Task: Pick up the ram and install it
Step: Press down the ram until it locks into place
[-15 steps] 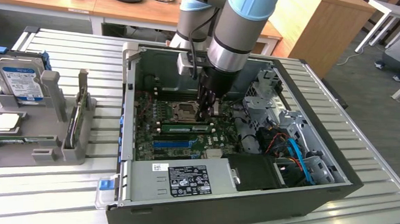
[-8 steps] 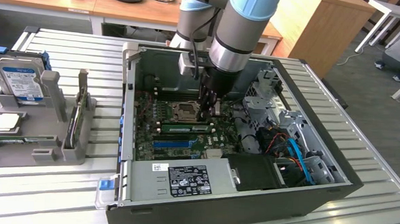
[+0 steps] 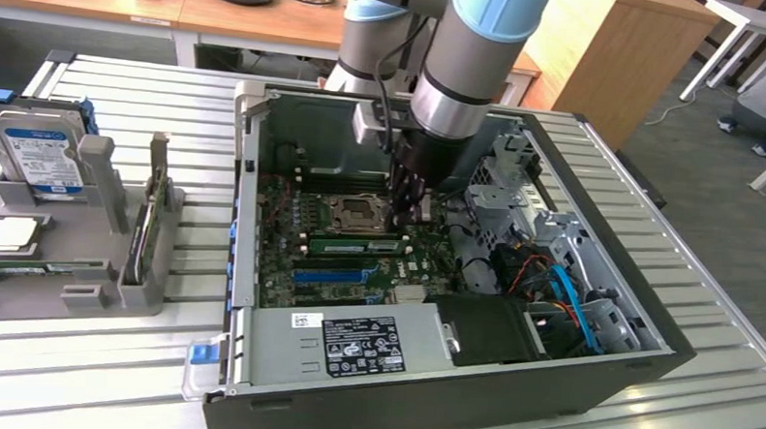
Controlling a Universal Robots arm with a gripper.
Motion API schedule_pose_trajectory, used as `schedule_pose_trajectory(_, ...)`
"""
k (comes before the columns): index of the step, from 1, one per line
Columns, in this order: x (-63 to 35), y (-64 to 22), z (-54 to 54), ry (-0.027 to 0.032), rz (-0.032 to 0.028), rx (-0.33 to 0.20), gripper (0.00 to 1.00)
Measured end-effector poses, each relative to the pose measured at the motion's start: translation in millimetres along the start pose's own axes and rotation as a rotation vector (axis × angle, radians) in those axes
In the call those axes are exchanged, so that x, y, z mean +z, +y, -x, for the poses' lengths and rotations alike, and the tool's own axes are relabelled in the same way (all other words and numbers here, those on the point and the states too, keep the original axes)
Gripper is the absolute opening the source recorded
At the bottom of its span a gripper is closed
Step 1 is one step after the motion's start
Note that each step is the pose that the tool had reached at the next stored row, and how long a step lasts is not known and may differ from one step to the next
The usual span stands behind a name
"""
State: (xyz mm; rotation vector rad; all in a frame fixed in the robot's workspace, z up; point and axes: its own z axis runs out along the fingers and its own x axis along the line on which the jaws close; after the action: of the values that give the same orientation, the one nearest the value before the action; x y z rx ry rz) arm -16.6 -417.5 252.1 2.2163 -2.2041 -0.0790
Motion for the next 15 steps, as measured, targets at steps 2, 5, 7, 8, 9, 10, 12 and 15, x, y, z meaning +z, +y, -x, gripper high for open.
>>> schedule_pose_trajectory(2, -0.1, -3.4, 0.0, 0.0000, -0.0001, 0.000, 0.11)
schedule_pose_trajectory(5, -0.3, -7.5, 0.0, 0.0000, -0.0001, 0.000, 0.11)
schedule_pose_trajectory(7, -0.5, -10.3, 0.0, 0.0000, 0.0000, 0.000, 0.11)
schedule_pose_trajectory(8, -0.6, -11.9, 0.0, 0.0000, -0.0001, 0.000, 0.11)
schedule_pose_trajectory(9, -0.6, -13.4, 0.0, -0.0001, -0.0001, 0.000, 0.11)
schedule_pose_trajectory(10, -0.6, -14.9, 0.0, -0.0001, -0.0001, 0.000, 0.11)
schedule_pose_trajectory(12, -0.7, -17.5, 0.0, -0.0001, -0.0001, 0.000, 0.11)
schedule_pose_trajectory(15, -0.8, -18.2, -0.1, 0.0000, -0.0001, 0.000, 0.11)
